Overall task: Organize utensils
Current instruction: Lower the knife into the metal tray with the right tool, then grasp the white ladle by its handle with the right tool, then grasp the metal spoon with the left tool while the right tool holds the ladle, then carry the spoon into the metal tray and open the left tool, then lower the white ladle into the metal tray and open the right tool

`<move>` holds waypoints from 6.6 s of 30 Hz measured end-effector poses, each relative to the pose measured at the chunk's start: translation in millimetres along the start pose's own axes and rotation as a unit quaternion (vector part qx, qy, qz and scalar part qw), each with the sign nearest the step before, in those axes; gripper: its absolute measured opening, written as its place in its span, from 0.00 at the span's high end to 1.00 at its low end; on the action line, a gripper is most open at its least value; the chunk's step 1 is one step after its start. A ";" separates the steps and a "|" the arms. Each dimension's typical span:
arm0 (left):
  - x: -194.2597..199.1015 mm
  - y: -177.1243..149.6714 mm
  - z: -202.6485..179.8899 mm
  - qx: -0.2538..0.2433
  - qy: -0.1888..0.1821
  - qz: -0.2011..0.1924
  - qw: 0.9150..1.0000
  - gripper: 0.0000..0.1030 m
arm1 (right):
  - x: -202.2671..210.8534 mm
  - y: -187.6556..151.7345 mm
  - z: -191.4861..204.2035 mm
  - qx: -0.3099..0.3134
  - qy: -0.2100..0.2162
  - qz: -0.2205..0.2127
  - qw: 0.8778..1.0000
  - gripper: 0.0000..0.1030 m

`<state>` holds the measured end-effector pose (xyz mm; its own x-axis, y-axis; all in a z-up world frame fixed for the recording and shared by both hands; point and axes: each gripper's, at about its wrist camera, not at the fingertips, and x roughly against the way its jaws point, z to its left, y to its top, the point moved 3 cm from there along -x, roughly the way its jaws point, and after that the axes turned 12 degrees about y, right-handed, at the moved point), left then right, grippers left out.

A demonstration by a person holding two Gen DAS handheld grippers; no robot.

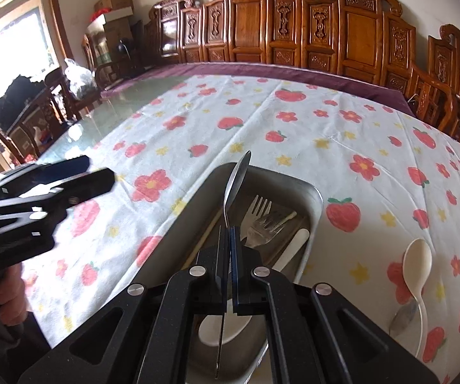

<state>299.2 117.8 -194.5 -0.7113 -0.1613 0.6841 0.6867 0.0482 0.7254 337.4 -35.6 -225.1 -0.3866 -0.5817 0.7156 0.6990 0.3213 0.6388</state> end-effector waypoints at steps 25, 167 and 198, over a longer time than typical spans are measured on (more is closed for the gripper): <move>-4.0 -2.2 -3.5 0.002 0.007 0.011 1.000 0.46 | -13.1 -5.1 -2.7 -0.014 0.023 0.011 1.000 0.96; -16.6 36.9 -155.9 -0.080 -0.042 0.038 0.995 0.75 | 132.7 -109.9 -97.6 -0.075 -0.022 -0.073 0.994 0.89; 7.4 -9.2 -90.9 -0.091 0.009 0.016 0.996 0.61 | 123.9 -86.7 -50.5 -0.027 -0.012 -0.066 0.997 0.89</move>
<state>301.3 26.6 -203.1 -0.6868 -0.1802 0.7042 0.7261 -0.1252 0.6761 259.2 -173.2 -206.1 -0.4901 -0.5987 0.6335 0.6725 0.2028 0.7118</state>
